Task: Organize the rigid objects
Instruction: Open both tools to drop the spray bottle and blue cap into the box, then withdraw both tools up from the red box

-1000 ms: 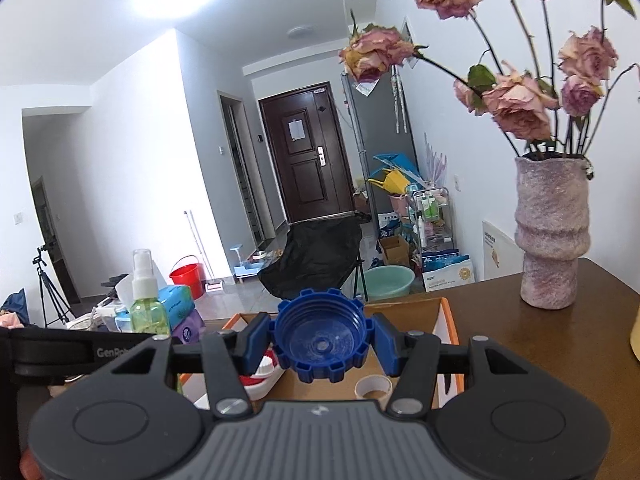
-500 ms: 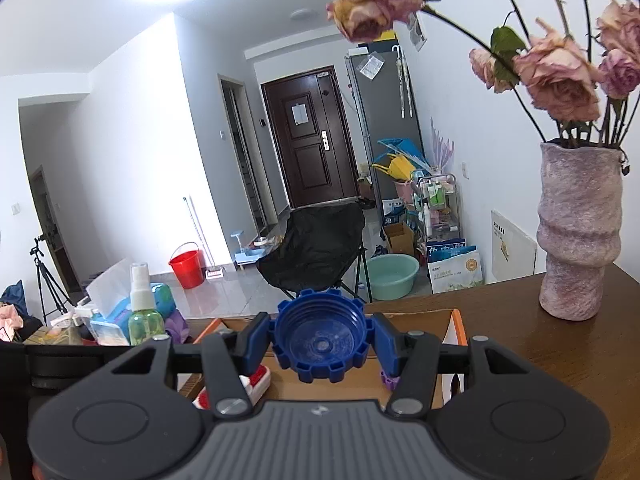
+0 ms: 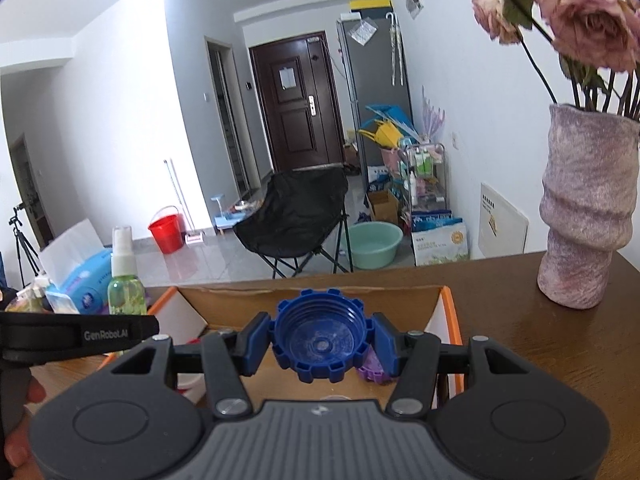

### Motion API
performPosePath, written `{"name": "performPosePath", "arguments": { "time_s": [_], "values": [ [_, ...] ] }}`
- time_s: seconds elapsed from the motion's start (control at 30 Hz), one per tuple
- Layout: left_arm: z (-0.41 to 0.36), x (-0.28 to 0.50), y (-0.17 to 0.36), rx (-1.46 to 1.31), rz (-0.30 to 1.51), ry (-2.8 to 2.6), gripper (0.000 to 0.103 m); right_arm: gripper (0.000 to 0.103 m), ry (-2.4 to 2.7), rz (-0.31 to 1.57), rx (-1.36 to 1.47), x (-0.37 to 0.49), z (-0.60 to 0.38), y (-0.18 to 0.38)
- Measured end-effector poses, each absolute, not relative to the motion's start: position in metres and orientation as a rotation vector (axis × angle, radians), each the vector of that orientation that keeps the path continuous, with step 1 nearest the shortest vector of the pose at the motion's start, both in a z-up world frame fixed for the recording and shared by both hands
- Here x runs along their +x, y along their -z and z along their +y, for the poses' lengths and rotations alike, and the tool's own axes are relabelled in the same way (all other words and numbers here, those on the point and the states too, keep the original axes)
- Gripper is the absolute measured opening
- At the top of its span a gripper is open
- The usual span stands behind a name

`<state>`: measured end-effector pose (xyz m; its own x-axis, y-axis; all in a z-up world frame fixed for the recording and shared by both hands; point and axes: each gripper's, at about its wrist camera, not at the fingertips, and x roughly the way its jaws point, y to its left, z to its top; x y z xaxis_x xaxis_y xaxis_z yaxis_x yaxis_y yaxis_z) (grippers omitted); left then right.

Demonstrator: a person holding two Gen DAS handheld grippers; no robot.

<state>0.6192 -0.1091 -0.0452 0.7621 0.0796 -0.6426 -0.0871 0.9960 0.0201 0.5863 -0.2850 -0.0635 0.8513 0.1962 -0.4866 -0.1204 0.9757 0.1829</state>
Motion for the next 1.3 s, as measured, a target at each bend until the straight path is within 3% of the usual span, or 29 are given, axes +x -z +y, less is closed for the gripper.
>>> {"name": "performPosePath", "arguments": {
  "time_s": [0.1,0.17,0.2,0.23,0.27,0.3,0.37,0.47,1.3],
  "values": [
    [-0.113,0.62,0.049,-0.003,0.71,-0.064,0.034,0.054,-0.171,0.552,0.128,0.59,-0.284,0.068],
    [-0.116,0.617,0.048,0.013,0.694,-0.057,0.045,0.054,-0.169,0.571,0.112,0.591,-0.282,0.072],
    [-0.117,0.614,0.047,0.021,0.68,-0.056,0.061,0.057,-0.164,0.58,0.102,0.592,-0.281,0.073],
    [-0.117,0.611,0.045,0.024,0.666,-0.061,0.077,0.07,-0.162,0.593,0.091,0.593,-0.28,0.074],
    [-0.117,0.608,0.043,0.023,0.649,-0.073,0.083,0.087,-0.157,0.602,0.085,0.593,-0.28,0.075],
    [-0.116,0.606,0.041,0.022,0.635,-0.086,0.088,0.093,-0.148,0.604,0.083,0.593,-0.28,0.076],
    [-0.114,0.604,0.037,0.013,0.626,-0.099,0.09,0.096,-0.145,0.602,0.08,0.592,-0.279,0.075],
    [-0.11,0.6,0.035,0.001,0.62,-0.109,0.1,0.103,-0.153,0.61,0.094,0.592,-0.28,0.076],
    [-0.095,0.567,0.023,-0.028,0.589,-0.102,0.103,0.103,-0.138,0.596,0.071,0.573,-0.278,0.067]
  ]
}}
